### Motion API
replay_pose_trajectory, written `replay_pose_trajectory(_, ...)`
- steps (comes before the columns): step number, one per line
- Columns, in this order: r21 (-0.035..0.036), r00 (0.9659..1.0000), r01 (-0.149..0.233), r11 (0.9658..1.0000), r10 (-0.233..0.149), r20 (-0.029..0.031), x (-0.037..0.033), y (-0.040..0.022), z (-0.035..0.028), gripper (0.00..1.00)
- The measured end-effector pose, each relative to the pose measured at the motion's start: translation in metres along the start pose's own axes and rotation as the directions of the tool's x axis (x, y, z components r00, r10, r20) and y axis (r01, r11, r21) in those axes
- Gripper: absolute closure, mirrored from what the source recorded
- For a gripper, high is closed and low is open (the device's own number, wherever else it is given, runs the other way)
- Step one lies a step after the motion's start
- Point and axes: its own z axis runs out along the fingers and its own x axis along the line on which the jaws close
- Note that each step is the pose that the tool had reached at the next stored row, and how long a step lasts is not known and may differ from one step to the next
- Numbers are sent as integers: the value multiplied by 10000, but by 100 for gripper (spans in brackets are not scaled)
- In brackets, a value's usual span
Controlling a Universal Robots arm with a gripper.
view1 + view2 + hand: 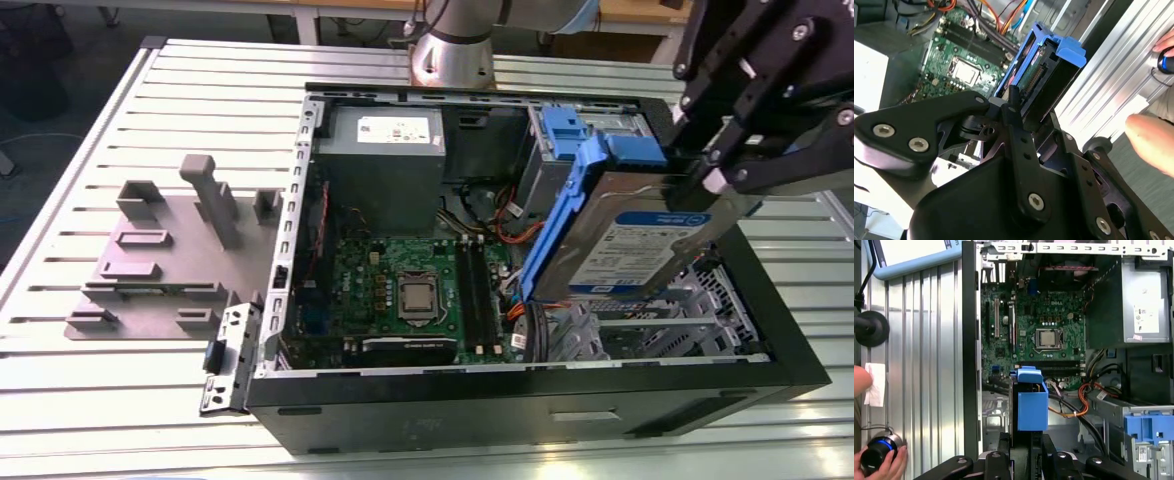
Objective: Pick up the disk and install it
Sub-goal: 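Pick up the disk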
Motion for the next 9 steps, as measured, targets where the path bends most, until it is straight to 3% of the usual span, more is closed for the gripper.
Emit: replay_pose_trajectory(9, -1, 10000, 1, 10000, -1, -1, -8, -252, -4, 65)
